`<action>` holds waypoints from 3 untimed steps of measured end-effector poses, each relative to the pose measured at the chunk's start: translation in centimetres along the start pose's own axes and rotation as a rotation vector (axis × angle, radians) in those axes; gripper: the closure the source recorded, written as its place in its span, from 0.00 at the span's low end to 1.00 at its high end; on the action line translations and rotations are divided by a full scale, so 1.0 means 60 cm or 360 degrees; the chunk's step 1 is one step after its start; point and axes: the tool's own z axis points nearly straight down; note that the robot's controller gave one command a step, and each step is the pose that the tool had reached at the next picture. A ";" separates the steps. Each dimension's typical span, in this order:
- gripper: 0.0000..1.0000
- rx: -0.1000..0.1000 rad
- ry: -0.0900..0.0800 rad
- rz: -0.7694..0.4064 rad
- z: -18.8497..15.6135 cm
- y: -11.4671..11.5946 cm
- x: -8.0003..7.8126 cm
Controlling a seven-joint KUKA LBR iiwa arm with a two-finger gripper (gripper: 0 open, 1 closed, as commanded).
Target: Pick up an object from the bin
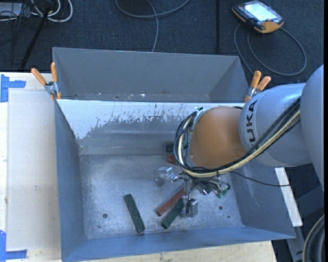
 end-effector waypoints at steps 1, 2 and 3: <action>1.00 -0.0004 0.0006 -0.0133 0.006 -0.001 -0.009; 1.00 -0.0005 0.0007 -0.0146 0.006 -0.002 -0.006; 1.00 -0.0005 0.0007 -0.0146 0.006 -0.003 -0.006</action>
Offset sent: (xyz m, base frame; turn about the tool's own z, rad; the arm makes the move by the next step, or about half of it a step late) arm 0.0000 0.0000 0.0000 0.0000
